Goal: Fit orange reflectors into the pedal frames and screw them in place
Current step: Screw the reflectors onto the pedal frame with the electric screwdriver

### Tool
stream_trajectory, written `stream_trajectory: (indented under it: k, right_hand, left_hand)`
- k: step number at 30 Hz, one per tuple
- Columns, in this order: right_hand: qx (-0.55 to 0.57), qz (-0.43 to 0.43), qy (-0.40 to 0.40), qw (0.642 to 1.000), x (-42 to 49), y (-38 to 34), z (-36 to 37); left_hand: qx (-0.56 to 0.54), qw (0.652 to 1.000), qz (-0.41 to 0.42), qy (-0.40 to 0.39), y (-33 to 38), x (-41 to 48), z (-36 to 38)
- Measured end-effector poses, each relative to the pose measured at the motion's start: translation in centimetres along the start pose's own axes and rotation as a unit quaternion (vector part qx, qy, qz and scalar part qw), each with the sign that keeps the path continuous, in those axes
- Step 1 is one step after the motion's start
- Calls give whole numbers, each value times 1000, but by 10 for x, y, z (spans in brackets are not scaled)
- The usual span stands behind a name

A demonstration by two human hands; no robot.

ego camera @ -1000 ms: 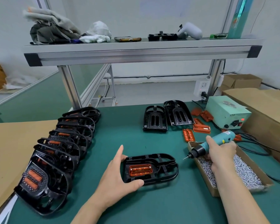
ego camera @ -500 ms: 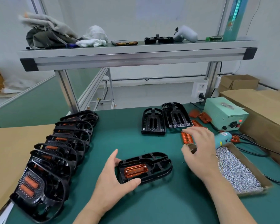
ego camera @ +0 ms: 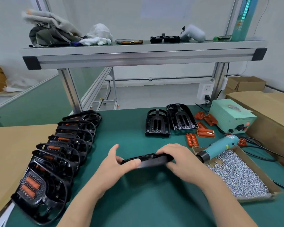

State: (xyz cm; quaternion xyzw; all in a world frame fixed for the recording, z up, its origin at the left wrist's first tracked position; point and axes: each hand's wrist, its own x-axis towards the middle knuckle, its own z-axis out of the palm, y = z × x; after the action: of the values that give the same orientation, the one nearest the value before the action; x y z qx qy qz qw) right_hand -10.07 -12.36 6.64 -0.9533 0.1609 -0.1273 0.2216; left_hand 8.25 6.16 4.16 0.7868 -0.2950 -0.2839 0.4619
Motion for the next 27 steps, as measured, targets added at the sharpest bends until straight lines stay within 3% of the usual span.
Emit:
stream_trajectory:
  k: [4, 8, 10, 13, 16, 19, 24, 27]
  right_hand:
    - [44, 29, 75, 996, 14, -9, -3]
    - [134, 110, 177, 969, 32, -18, 3]
    - [176, 169, 199, 949, 42, -20, 7]
    - [240, 223, 213, 920, 54, -23, 11]
    - [361, 273, 206, 867, 67, -25, 21]
    - [447, 313, 175, 819, 79, -28, 36]
    - [511, 293, 182, 788, 89, -32, 54]
    - [519, 263, 248, 774, 86, -36, 72]
  left_hand:
    - [-120, 993, -21, -4, 5, 5, -7]
    - [-355, 932, -60, 37, -3, 6, -2]
    - [-402, 910, -73, 75, -7, 5, 2]
    - [-376, 920, -69, 85, -9, -1, 11]
    - [-306, 945, -64, 100, -11, -4, 23]
    - [-301, 943, -79, 115, -7, 0, 28]
    - [-302, 930, -137, 158, -2, 23, 24]
    - [-302, 920, -162, 188, -1, 51, 17]
